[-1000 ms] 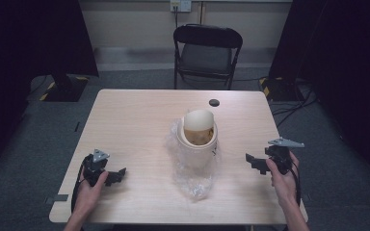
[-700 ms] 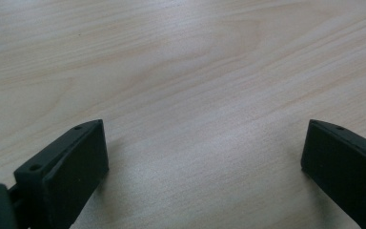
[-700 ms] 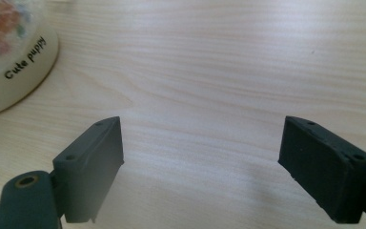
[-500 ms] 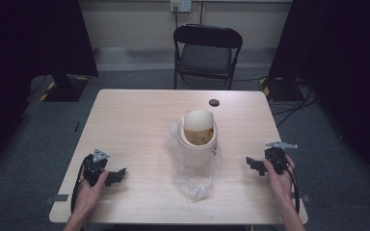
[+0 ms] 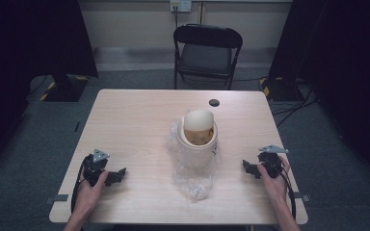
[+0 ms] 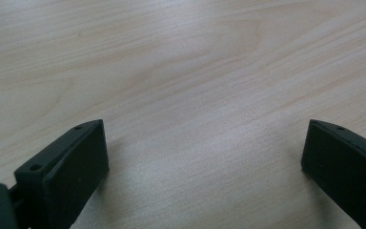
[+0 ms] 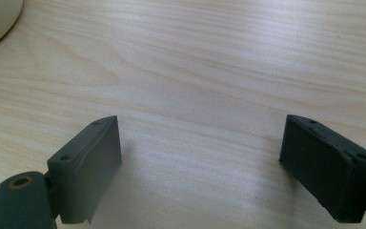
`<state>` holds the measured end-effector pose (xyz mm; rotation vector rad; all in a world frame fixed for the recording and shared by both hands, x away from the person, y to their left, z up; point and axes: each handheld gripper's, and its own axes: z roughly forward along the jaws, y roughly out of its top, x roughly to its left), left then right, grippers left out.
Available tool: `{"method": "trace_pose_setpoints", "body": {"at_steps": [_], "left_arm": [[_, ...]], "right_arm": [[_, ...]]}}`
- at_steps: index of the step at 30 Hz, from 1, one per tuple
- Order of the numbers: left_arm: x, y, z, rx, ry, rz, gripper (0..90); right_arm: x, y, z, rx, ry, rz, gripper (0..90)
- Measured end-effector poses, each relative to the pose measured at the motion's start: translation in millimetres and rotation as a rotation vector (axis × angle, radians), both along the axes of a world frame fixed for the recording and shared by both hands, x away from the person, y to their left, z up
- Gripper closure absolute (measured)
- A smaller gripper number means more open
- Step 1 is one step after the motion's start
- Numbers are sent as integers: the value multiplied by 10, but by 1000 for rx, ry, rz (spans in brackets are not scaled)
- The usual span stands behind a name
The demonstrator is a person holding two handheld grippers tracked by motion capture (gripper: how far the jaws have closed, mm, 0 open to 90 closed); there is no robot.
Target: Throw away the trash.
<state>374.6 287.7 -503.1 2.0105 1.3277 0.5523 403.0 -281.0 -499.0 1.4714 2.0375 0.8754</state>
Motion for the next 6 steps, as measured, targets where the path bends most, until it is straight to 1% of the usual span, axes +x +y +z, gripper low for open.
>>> {"method": "trace_pose_setpoints", "body": {"at_steps": [6], "left_arm": [[0,0,0,0,0,0,13]], "right_arm": [[-4,0,-5,1,-5,-2,124]]}}
